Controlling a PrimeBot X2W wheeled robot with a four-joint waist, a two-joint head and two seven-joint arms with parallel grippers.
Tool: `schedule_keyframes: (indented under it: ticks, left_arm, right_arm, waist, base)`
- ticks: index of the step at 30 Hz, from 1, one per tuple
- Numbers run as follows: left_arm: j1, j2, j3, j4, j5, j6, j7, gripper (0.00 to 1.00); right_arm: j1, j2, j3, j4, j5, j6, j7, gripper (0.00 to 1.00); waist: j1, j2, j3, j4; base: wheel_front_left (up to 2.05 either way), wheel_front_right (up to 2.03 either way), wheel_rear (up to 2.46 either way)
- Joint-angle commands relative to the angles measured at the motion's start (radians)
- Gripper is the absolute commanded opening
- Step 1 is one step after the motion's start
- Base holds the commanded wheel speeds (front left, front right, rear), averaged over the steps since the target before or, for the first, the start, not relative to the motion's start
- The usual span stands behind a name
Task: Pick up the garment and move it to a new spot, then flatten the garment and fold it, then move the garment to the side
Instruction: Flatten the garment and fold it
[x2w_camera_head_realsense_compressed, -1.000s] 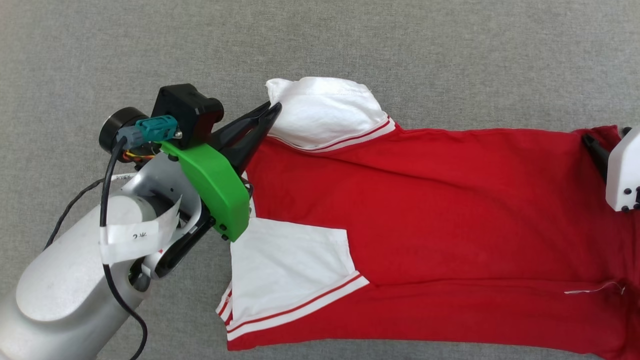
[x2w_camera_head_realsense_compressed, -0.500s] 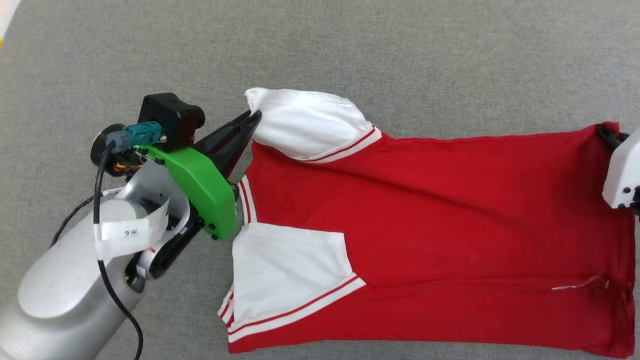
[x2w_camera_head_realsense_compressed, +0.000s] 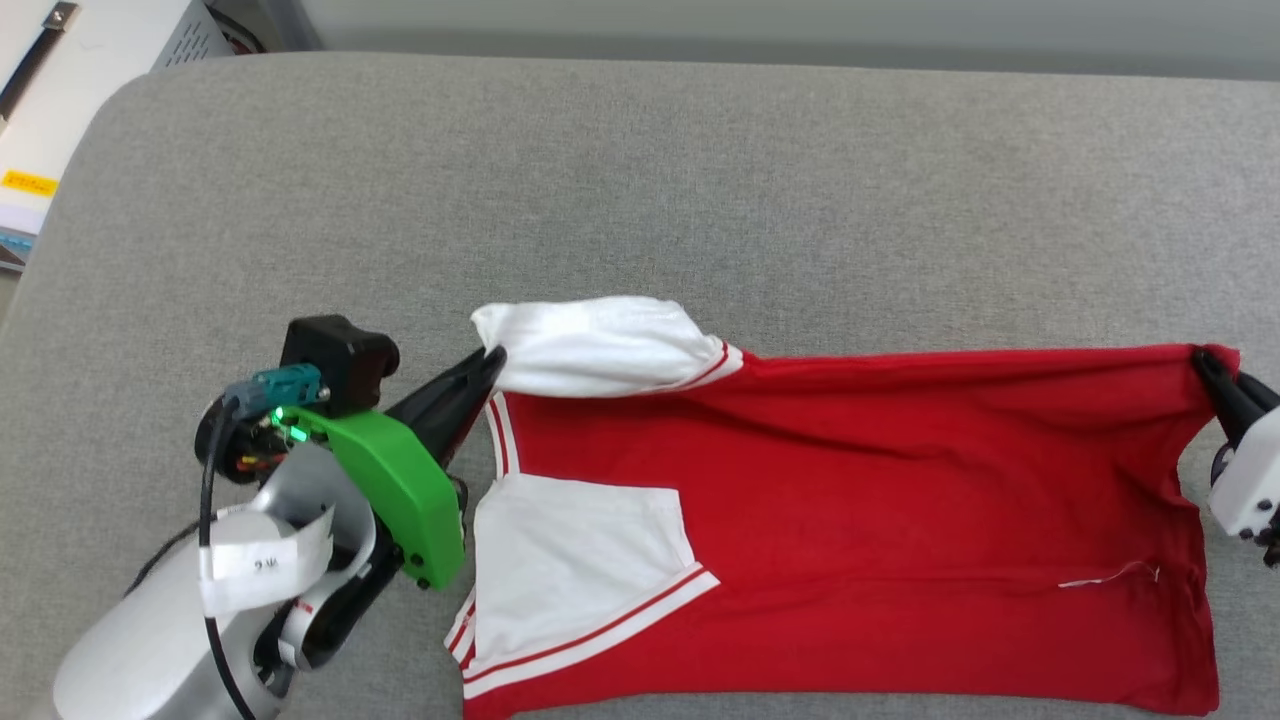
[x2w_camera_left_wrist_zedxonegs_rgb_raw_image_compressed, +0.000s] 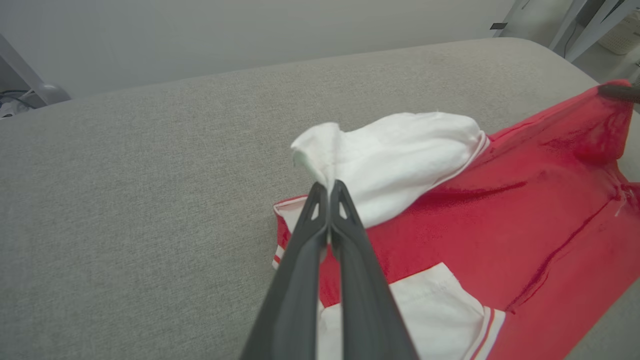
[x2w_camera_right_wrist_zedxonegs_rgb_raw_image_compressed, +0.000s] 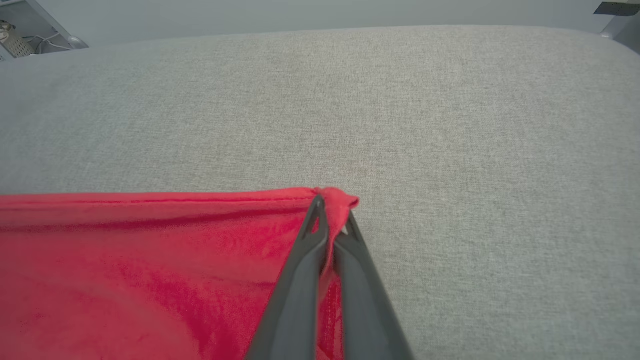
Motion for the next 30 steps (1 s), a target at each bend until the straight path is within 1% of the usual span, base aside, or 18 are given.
schedule_keyframes:
  ticks: [1, 10, 14, 17, 21, 25, 26, 28, 29, 30]
  left_arm:
    - [0.034, 0.012, -0.005, -0.012, -0.009, 0.014, -0.002, 0.0]
    - [0.202, 0.054, -0.042, -0.097, -0.034, 0.073, 0.003, 0.0]
    - [0.264, 0.067, -0.066, -0.11, -0.046, 0.086, 0.013, 0.0]
    - [0.297, 0.07, -0.089, -0.104, -0.052, 0.085, 0.023, 0.0]
    - [0.312, 0.061, -0.11, -0.067, -0.048, 0.075, 0.02, 0.0]
    - [0.301, 0.047, -0.127, -0.016, -0.031, 0.057, 0.015, 0.0]
    - [0.289, 0.033, -0.139, 0.024, -0.019, 0.042, 0.008, 0.0]
    - [0.284, 0.024, -0.143, 0.045, -0.017, 0.034, 0.001, 0.0]
    - [0.282, 0.021, -0.145, 0.054, -0.015, 0.03, -0.002, 0.24]
    - [0.28, 0.018, -0.147, 0.065, -0.012, 0.027, -0.006, 0.78]
  right_arm:
    - [0.034, -0.005, -0.003, -0.014, 0.02, -0.001, -0.015, 0.0]
    - [0.22, -0.033, 0.01, -0.087, 0.127, -0.001, -0.041, 0.0]
    - [0.295, -0.056, 0.036, -0.112, 0.171, -0.001, -0.035, 0.0]
    - [0.334, -0.081, 0.06, -0.116, 0.184, -0.001, -0.028, 0.0]
    - [0.363, -0.12, 0.106, -0.117, 0.191, -0.001, -0.025, 0.0]
    - [0.365, -0.155, 0.141, -0.105, 0.182, -0.001, -0.029, 0.0]
    - [0.36, -0.177, 0.169, -0.096, 0.175, -0.001, -0.032, 0.0]
    - [0.355, -0.185, 0.186, -0.091, 0.177, -0.001, -0.031, 0.0]
    - [0.352, -0.188, 0.194, -0.09, 0.178, -0.001, -0.032, 0.2]
    - [0.349, -0.191, 0.201, -0.089, 0.179, -0.001, -0.036, 0.95]
  waist:
    - [0.0001, 0.0, -0.038, -0.001]
    - [0.0001, 0.0, -0.084, -0.001]
    - [0.0001, 0.0, -0.094, 0.001]
    - [0.0001, 0.0, -0.1, 0.0]
    - [0.0001, 0.0, -0.103, -0.002]
    - [0.0001, 0.0, -0.097, -0.005]
    - [0.0001, 0.0, -0.089, -0.008]
    - [0.0001, 0.0, -0.085, -0.01]
    - [0.0001, 0.0, -0.084, -0.011]
    - [0.0001, 0.0, -0.083, -0.012]
  base:
    - [0.0, 0.0, 0.0]
    - [0.0, 0.0, 0.0]
    - [0.0, 0.0, 0.0]
    - [0.0, 0.0, 0.0]
    - [0.0, 0.0, 0.0]
    - [0.0, 0.0, 0.0]
    - [0.0, 0.0, 0.0]
    - [0.0, 0.0, 0.0]
    - [0.0, 0.0, 0.0]
    - [0.0, 0.0, 0.0]
